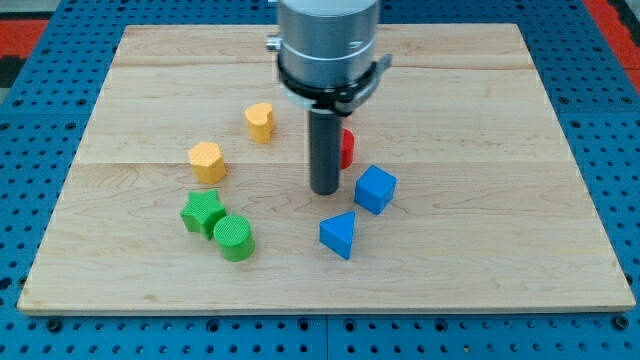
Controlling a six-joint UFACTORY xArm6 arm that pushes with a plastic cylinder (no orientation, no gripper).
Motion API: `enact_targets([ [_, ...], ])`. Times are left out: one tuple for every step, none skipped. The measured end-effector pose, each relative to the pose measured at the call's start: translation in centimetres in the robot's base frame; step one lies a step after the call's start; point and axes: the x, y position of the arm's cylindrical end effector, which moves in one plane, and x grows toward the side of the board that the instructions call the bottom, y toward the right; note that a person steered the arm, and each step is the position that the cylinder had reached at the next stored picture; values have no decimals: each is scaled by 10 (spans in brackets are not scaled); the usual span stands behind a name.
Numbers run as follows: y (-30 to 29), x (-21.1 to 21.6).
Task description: Slide the red circle to the top of the blue cube
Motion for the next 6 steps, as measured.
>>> enact_targets([
  [-27,-21],
  [-32,-53],
  [-22,-69],
  [12,-68],
  [34,-65],
  [34,-89],
])
